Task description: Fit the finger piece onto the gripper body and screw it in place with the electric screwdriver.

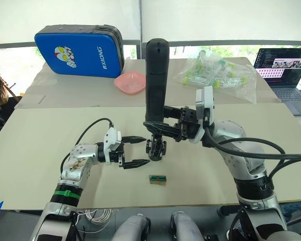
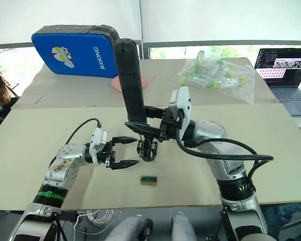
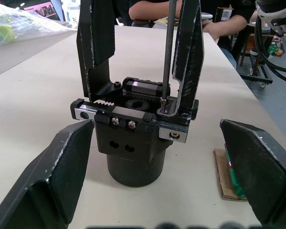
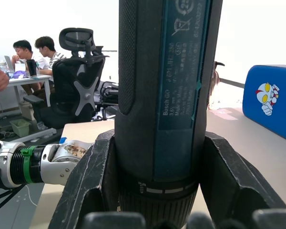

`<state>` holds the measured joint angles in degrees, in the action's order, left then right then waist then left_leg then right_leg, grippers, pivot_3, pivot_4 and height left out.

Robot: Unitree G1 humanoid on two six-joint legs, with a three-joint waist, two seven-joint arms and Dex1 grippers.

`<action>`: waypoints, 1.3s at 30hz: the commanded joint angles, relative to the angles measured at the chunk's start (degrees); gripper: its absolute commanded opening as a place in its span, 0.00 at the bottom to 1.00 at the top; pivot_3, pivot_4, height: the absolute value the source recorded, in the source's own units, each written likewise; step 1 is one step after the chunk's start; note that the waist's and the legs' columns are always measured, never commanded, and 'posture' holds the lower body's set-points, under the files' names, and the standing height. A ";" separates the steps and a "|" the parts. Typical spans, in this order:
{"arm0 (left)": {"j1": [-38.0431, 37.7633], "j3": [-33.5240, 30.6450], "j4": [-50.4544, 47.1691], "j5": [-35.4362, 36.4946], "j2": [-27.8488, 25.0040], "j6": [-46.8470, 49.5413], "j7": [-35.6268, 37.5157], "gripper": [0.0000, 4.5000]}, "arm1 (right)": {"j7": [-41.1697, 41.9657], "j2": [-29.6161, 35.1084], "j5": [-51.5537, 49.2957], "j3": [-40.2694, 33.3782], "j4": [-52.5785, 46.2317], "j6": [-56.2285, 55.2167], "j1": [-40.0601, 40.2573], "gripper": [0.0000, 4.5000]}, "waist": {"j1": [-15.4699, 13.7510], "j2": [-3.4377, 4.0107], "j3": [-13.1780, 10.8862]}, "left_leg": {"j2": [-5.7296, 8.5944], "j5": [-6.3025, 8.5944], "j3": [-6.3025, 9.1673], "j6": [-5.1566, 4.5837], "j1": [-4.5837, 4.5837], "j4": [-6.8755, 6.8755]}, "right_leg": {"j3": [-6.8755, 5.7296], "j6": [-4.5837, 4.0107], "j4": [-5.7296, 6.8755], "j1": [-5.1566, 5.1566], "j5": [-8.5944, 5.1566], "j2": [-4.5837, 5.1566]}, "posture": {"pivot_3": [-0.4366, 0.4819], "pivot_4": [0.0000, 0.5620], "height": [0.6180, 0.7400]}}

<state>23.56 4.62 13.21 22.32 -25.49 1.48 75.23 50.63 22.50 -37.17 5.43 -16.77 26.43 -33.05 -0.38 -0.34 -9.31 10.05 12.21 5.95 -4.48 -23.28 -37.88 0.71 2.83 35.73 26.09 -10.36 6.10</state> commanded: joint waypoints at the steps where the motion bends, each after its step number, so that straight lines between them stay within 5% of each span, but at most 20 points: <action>1: 0.00 0.09 -2.13 -0.05 -0.02 -0.21 -0.58 1.00 | 0.14 -0.15 -0.55 -1.27 -1.71 -0.83 -0.36 0.43 | 0.01 0.00 0.00 | 0.00 -0.01 0.00 0.01 0.00 0.00 | 0.00 0.00 0.00 0.00 0.00 0.00 | 0.48 0.27 1.00; 39: 7.85 5.79 18.27 -11.86 7.79 -11.71 -5.79 1.00 | 0.13 -0.80 1.23 -0.64 -1.61 -1.12 0.71 0.43 | 0.01 -0.05 0.04 | 0.00 -0.03 -0.01 0.02 0.02 -0.03 | 0.00 -0.02 0.05 -0.03 0.01 0.03 | 0.48 0.27 1.00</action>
<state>30.61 10.41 30.88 10.46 -18.37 -8.76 69.14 50.59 21.59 -35.87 5.52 -16.78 26.39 -32.42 -0.37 -0.39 -9.27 10.05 12.18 5.94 -4.46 -23.26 -37.91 0.70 2.82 35.78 26.05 -10.35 6.13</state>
